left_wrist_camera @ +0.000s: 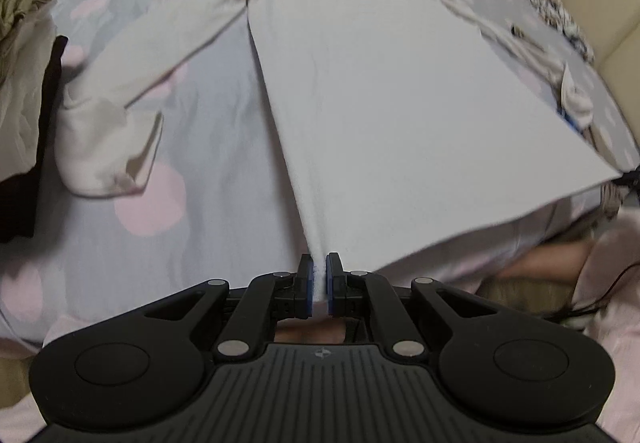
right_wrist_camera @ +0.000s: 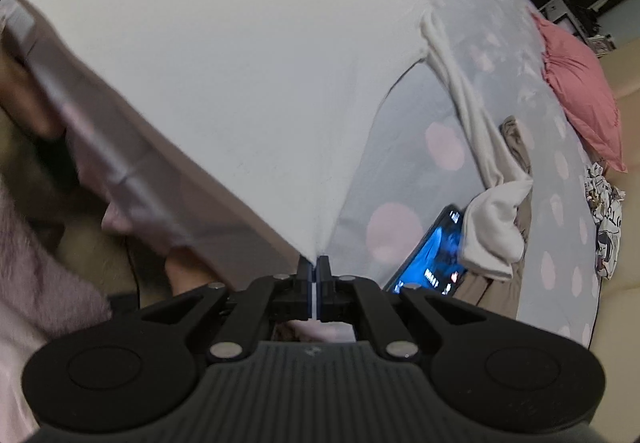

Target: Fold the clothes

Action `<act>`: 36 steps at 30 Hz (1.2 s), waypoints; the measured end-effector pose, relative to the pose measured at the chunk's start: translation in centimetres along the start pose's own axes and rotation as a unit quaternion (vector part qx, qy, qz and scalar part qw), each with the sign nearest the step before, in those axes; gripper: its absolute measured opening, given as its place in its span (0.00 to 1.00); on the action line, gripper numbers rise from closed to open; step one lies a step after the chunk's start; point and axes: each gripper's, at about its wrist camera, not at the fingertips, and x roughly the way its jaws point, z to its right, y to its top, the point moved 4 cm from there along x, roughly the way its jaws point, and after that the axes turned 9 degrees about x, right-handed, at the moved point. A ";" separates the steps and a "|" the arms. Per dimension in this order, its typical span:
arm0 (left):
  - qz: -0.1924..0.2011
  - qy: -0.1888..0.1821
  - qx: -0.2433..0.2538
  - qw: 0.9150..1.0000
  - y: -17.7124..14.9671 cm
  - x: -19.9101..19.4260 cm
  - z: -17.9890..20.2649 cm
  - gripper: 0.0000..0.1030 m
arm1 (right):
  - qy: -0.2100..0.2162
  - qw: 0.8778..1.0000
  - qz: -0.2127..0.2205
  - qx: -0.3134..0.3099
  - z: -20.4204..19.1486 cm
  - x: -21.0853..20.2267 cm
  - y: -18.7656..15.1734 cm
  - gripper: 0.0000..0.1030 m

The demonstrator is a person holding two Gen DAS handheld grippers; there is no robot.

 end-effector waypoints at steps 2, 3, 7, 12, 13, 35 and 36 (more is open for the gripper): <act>-0.009 -0.001 0.008 1.000 -0.4 -0.6 0.5 0.04 | 0.000 1.000 -0.009 -0.004 -0.1 -0.5 -0.3 0.02; -0.016 -0.002 0.011 1.000 -0.6 -0.8 0.8 0.04 | 0.000 1.000 -0.013 -0.007 -0.1 -0.8 -0.5 0.02; -0.037 0.005 0.030 0.999 -1.5 -0.5 1.7 0.04 | 0.012 0.999 -0.032 -0.006 -0.5 -0.7 -1.1 0.02; -0.072 0.033 0.033 0.996 -2.2 2.4 0.6 0.04 | 0.037 0.998 -0.055 -0.009 -2.1 2.0 -2.0 0.02; -0.081 0.040 0.036 0.995 -2.3 3.0 0.5 0.04 | 0.042 0.997 -0.059 -0.009 -2.5 2.6 -2.1 0.02; -0.074 0.052 -0.019 0.996 -0.3 4.7 -0.7 0.37 | 0.063 0.996 -0.039 0.054 -0.5 4.4 -1.7 0.29; -0.067 0.052 -0.021 0.996 0.2 4.3 -0.7 0.37 | 0.060 0.995 -0.035 0.071 0.6 4.1 -1.6 0.29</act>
